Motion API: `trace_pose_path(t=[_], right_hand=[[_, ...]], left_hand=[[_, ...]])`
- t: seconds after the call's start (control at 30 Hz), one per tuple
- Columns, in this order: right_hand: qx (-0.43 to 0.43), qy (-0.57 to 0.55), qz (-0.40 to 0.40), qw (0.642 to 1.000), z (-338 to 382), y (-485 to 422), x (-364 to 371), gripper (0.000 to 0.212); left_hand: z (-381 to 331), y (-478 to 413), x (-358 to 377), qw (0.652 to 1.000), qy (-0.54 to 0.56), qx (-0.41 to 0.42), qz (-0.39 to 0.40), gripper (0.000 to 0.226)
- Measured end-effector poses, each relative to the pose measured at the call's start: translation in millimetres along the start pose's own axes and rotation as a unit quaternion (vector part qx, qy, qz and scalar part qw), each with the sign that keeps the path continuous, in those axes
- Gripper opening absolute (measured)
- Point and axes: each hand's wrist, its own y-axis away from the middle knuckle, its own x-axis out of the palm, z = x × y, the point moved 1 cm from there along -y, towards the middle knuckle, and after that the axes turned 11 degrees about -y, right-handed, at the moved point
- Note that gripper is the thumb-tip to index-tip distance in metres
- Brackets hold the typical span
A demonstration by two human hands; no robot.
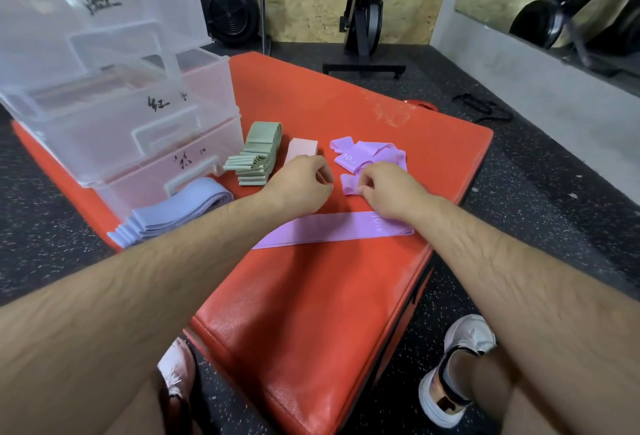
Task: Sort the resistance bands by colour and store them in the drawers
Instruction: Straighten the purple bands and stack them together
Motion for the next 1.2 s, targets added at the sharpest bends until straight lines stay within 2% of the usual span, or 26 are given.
trace_pose_path(t=[0.1,0.17,0.27,0.37,0.53,0.63,0.7,0.87,1.1,1.2], right_hand=[[0.024,-0.069,-0.038,0.997,7,-7,-12,0.013],[0.022,-0.155,-0.076,0.985,18,-9,-27,0.011],[-0.007,-0.283,-0.113,0.952,41,-7,-52,0.015],[-0.034,-0.394,-0.131,0.909,56,-2,-70,0.014],[-0.056,-0.523,-0.157,0.836,72,12,-88,0.010],[-0.054,-0.574,-0.159,0.802,79,15,-91,0.009],[-0.055,-0.592,-0.155,0.789,83,16,-91,0.009],[-0.036,-0.592,-0.158,0.789,83,13,-84,0.018],[-0.012,-0.546,-0.130,0.827,79,16,-81,0.035],[0.001,-0.533,-0.120,0.837,78,16,-78,0.036]], left_hand=[[0,1,-7,1.000,0.024,0.000,-0.011,0.008],[-1,0,-13,0.996,0.085,-0.009,-0.032,0.009],[-7,-2,-30,0.978,0.190,-0.027,-0.084,0.019],[-15,-3,-48,0.961,0.245,-0.009,-0.126,0.027],[-28,1,-63,0.945,0.312,0.024,-0.094,0.033],[-36,8,-65,0.953,0.291,0.032,-0.081,0.039],[-38,10,-64,0.954,0.285,0.041,-0.083,0.035],[-32,5,-69,0.950,0.287,0.038,-0.118,0.008],[-19,5,-79,0.938,0.318,0.004,-0.141,0.023],[-16,4,-81,0.928,0.345,-0.004,-0.142,0.025]])
